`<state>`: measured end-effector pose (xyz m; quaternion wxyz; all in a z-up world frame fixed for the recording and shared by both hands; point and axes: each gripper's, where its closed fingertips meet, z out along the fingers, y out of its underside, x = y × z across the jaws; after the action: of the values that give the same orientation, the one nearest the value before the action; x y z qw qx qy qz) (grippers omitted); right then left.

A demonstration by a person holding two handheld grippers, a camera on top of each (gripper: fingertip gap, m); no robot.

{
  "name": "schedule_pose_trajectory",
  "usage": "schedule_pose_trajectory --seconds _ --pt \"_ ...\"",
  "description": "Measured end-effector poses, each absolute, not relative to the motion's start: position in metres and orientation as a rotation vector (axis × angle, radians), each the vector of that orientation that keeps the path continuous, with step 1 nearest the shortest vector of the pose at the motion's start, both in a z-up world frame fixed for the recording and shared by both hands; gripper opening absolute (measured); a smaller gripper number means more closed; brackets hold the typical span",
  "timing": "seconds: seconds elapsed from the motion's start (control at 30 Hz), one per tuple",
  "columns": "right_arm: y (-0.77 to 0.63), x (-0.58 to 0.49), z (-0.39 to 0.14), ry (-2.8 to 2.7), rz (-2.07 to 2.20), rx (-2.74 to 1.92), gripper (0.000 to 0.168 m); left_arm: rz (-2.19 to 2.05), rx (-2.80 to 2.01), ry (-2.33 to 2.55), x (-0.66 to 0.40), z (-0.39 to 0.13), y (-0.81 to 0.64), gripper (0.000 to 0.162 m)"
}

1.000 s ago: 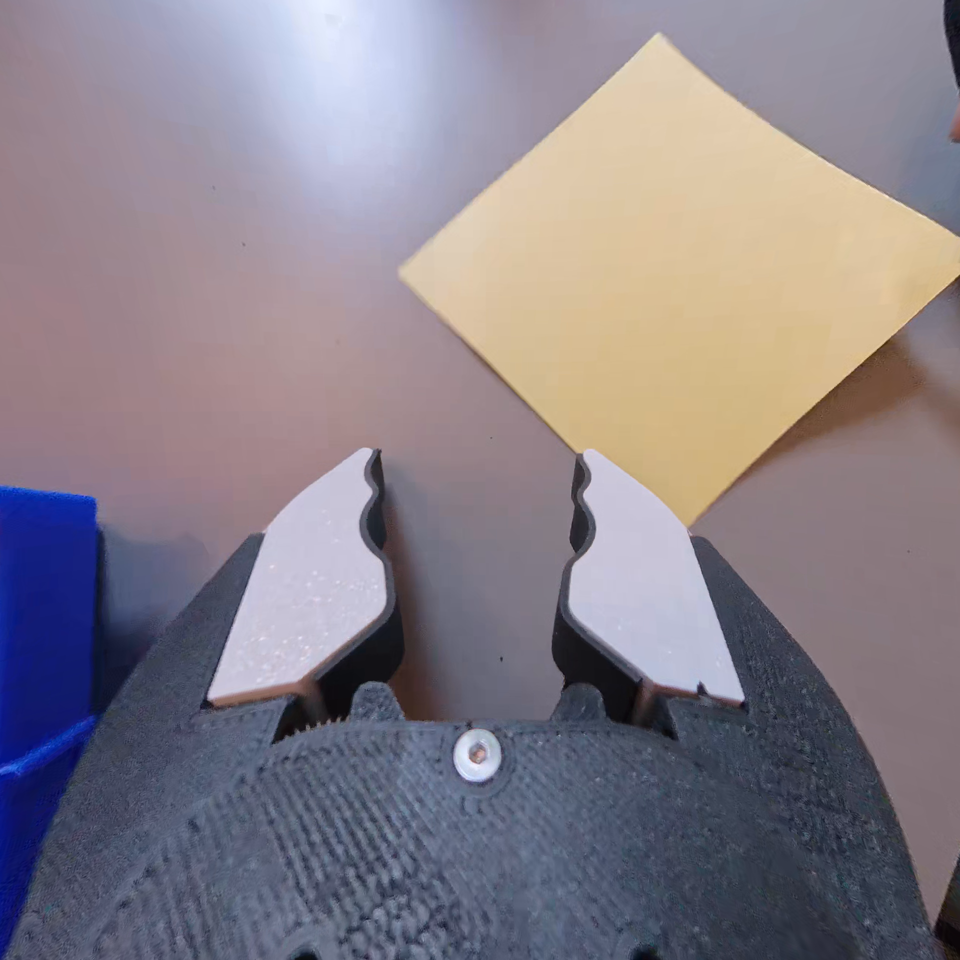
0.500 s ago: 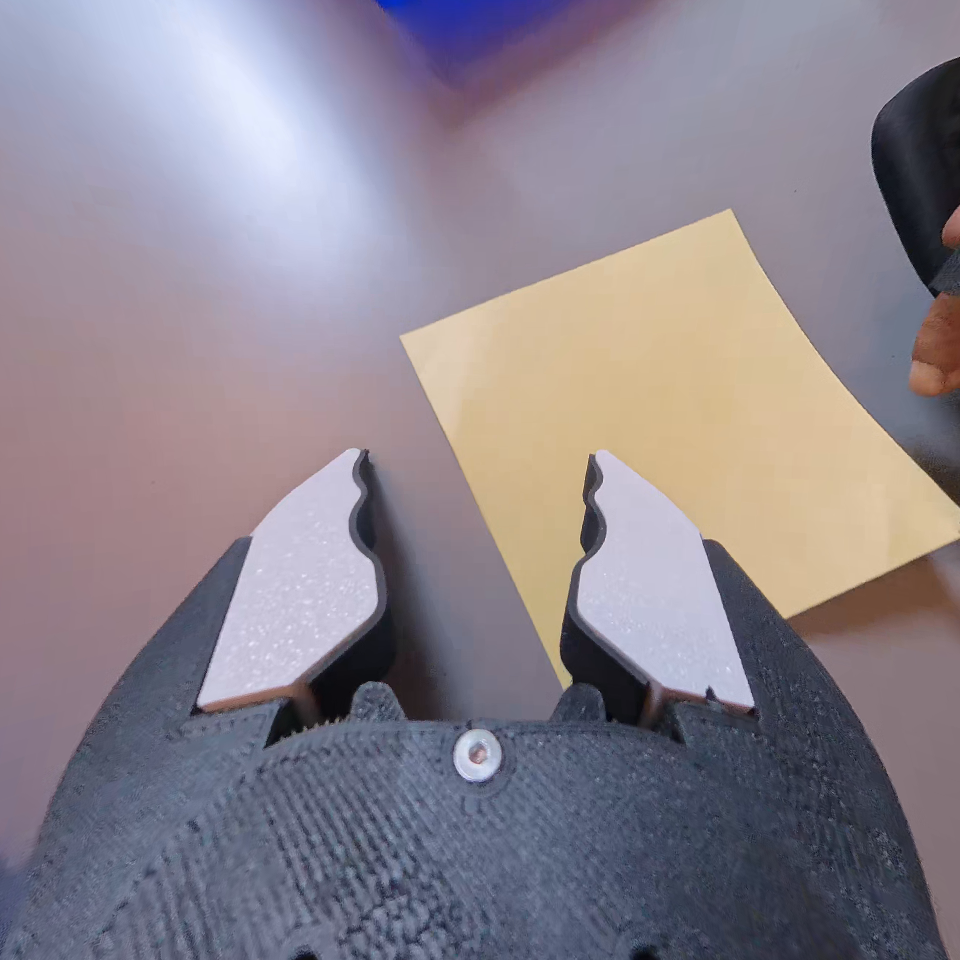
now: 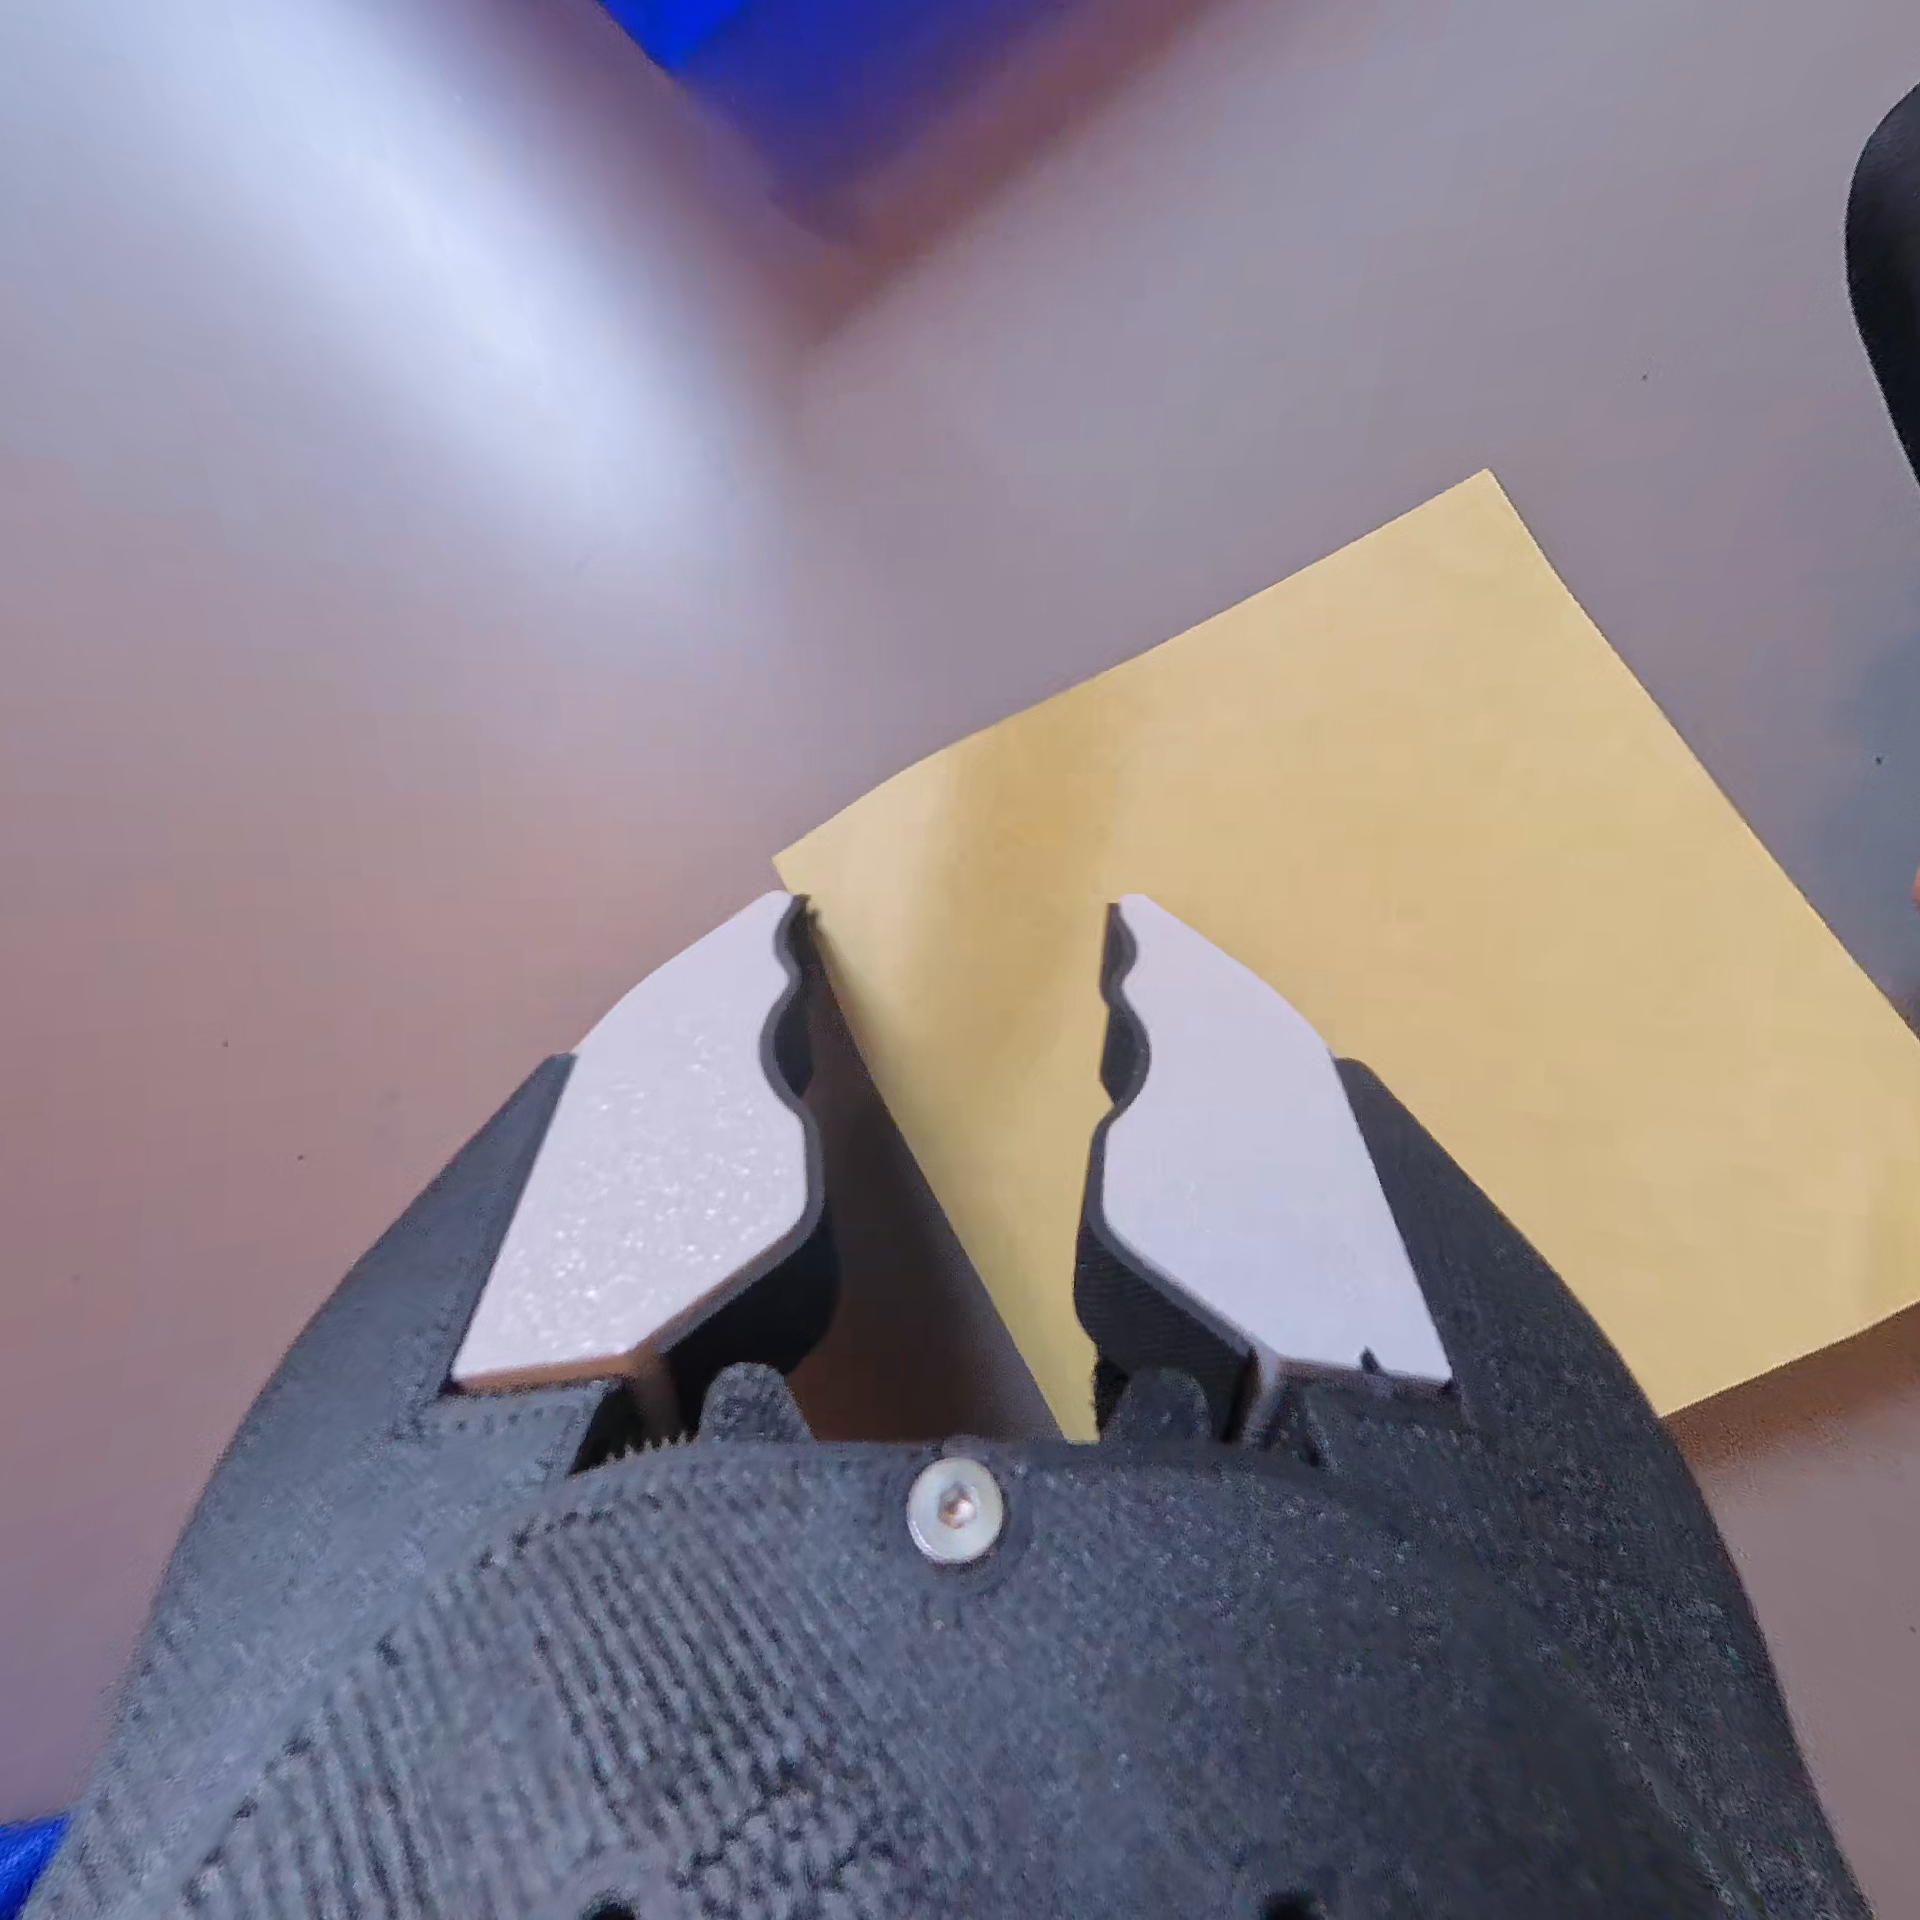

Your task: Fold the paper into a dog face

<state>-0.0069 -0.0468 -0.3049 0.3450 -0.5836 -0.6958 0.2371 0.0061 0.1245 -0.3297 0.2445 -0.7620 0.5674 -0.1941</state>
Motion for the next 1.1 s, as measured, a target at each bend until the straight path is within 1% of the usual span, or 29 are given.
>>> schedule_pose_trajectory --seconds 0.03,0.07,0.13,0.2,0.33,0.53,0.77,0.93,1.1 --pt "-0.047 -0.007 -0.305 -1.806 0.613 -1.516 0.0 -0.538 -2.074 1.555 0.007 -0.329 0.123 0.04" --pt "-0.046 -0.006 -0.305 -1.804 0.607 -1.516 0.0 -0.548 -2.067 1.561 0.007 -0.329 0.121 0.033" --pt "-0.044 -0.005 -0.305 -1.792 0.594 -1.519 0.0 -0.581 -2.065 1.572 0.005 -0.328 0.117 0.024" --pt "-0.04 -0.002 -0.303 -1.767 0.579 -1.523 0.0 -0.659 -2.05 1.538 0.005 -0.324 0.114 0.022" --pt "-0.026 0.002 -0.293 -1.678 0.555 -1.522 0.0 -0.674 -1.953 1.487 -0.001 -0.313 0.11 0.025" --pt "0.01 0.009 -0.278 -1.511 0.472 -1.56 0.0 -0.533 -1.745 1.568 -0.004 -0.304 0.087 0.027" --pt "0.046 0.008 -0.265 -1.336 0.474 -1.64 0.0 -0.421 -1.584 1.616 0.002 -0.295 0.071 0.027" --pt "0.059 0.012 -0.264 -1.253 0.475 -1.684 0.0 -0.379 -1.538 1.629 0.001 -0.294 0.068 0.026" --pt "0.06 0.013 -0.276 -1.254 0.488 -1.737 0.0 -0.404 -1.517 1.644 0.001 -0.297 0.064 0.026"
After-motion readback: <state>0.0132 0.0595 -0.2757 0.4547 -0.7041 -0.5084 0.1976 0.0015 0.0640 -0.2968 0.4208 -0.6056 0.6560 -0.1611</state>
